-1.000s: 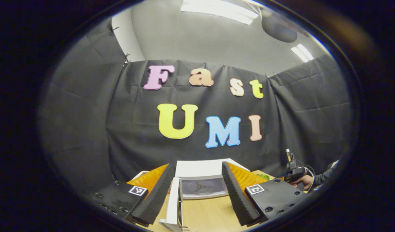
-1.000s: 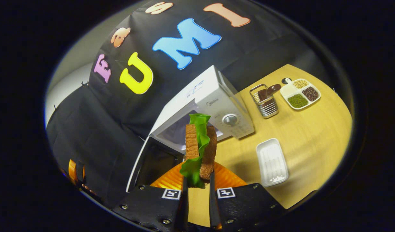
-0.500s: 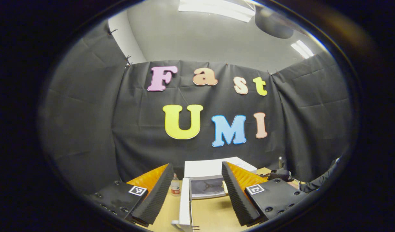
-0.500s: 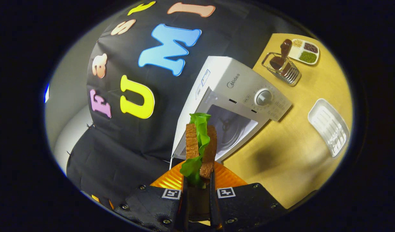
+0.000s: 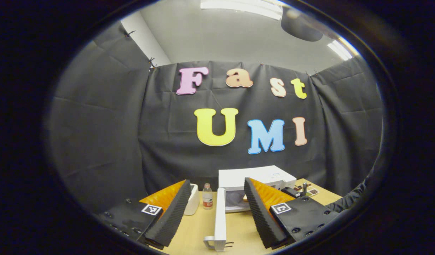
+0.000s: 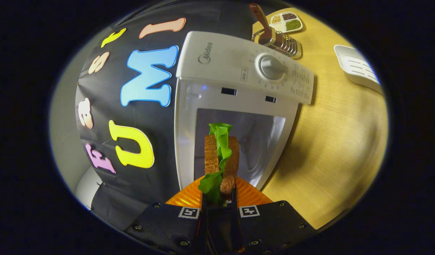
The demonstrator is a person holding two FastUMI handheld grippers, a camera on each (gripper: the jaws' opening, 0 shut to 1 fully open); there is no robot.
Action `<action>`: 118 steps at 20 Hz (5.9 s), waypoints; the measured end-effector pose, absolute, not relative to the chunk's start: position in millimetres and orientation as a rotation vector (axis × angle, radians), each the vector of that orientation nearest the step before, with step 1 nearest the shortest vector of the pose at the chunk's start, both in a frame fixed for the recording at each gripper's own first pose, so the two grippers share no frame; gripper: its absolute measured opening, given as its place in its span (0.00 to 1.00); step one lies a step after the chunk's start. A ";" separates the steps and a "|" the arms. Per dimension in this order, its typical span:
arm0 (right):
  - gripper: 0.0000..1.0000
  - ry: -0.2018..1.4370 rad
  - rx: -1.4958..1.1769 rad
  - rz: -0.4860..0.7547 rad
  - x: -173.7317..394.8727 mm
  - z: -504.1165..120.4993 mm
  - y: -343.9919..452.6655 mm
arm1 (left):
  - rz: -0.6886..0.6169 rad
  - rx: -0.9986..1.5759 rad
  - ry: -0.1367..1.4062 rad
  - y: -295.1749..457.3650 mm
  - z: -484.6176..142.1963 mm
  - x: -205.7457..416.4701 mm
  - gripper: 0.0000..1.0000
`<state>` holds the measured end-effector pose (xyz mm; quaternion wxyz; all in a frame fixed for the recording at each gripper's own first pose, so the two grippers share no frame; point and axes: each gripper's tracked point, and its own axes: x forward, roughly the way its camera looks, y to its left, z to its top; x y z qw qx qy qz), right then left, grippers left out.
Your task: Open the microwave oven with the left hand, put the food in, and close the microwave oven.
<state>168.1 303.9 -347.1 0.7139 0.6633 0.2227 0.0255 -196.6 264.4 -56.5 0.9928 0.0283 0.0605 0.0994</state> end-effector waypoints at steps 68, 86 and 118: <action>0.94 -0.040 0.018 -0.019 -25.4 -50.0 89.3 | 0.025 0.101 0.110 176.0 -100.5 -137.4 0.80; 0.94 0.030 0.080 -0.006 -24.5 -61.9 86.9 | 0.250 0.062 0.450 292.9 -264.8 -240.8 0.07; 0.95 0.071 0.089 -0.067 -8.4 -65.3 15.0 | 0.007 -0.048 0.557 165.8 -314.2 -183.5 0.07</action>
